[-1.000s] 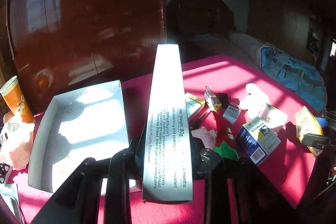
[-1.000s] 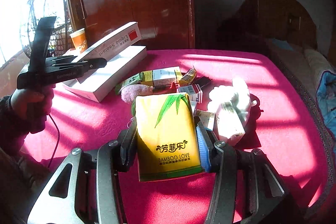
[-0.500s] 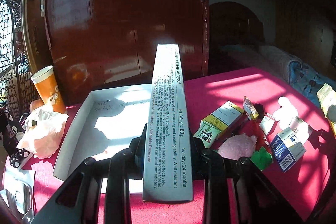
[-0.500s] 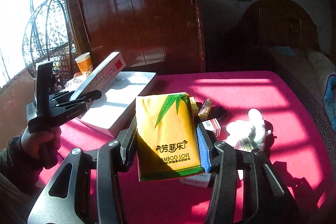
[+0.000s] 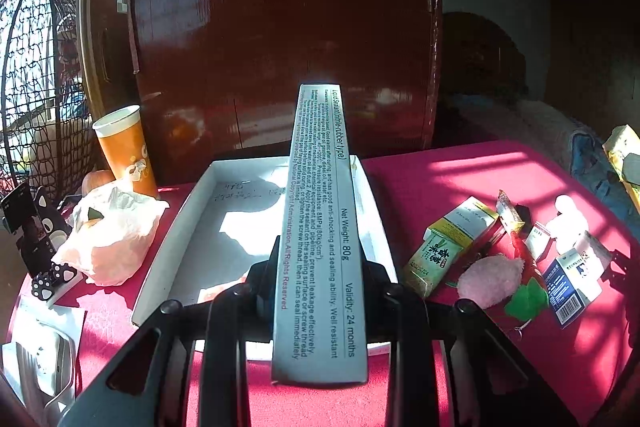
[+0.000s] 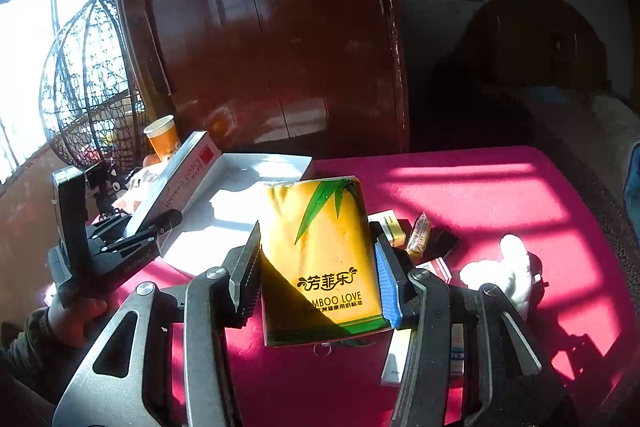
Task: Organize objects
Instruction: 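Carry the sealant box with left tool while right tool carries tissue pack to tray, then lower sealant box into tray with left tool while right tool releases tissue pack there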
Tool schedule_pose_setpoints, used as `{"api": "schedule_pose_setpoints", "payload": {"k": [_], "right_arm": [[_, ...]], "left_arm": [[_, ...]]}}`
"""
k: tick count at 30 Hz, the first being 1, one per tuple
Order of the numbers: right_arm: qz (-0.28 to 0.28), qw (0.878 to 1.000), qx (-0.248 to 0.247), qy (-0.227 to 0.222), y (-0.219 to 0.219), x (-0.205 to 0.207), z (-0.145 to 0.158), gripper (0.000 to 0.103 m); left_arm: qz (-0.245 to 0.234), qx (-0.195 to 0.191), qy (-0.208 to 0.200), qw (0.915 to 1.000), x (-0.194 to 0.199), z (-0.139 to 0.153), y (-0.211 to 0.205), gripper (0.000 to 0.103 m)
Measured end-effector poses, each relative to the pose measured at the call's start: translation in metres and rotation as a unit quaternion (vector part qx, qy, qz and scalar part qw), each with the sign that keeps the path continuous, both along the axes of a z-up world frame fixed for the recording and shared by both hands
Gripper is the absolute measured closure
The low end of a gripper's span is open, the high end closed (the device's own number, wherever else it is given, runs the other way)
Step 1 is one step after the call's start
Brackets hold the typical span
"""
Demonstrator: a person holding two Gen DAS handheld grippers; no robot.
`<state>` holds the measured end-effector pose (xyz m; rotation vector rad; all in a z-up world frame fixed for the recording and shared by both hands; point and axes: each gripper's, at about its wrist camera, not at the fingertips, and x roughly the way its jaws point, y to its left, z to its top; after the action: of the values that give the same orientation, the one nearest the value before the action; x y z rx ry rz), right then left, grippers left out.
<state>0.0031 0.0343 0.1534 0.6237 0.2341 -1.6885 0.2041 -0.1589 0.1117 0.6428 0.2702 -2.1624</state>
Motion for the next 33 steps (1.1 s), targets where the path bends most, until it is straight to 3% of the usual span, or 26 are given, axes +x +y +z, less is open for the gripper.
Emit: {"api": "schedule_pose_setpoints", "payload": {"k": [13,25,29,33], "right_arm": [[-0.019,0.999,0.005,-0.028,-0.038,0.007,0.014,0.055],[0.015,1.0,-0.003,-0.025,-0.098,0.042,0.037,0.055],[0.025,0.999,0.015,-0.039,-0.125,0.056,0.021,0.055],[0.027,0.996,0.052,-0.061,-0.162,0.067,-0.009,0.055]], "left_arm": [[0.03,-0.008,0.002,0.9995,0.037,0.01,-0.026,0.075],[0.08,-0.044,-0.021,0.9956,0.058,0.028,-0.066,0.075],[0.086,-0.026,-0.027,0.9956,0.06,0.015,-0.082,0.075],[0.061,0.032,-0.026,0.9973,0.052,-0.006,-0.103,0.075]]}}
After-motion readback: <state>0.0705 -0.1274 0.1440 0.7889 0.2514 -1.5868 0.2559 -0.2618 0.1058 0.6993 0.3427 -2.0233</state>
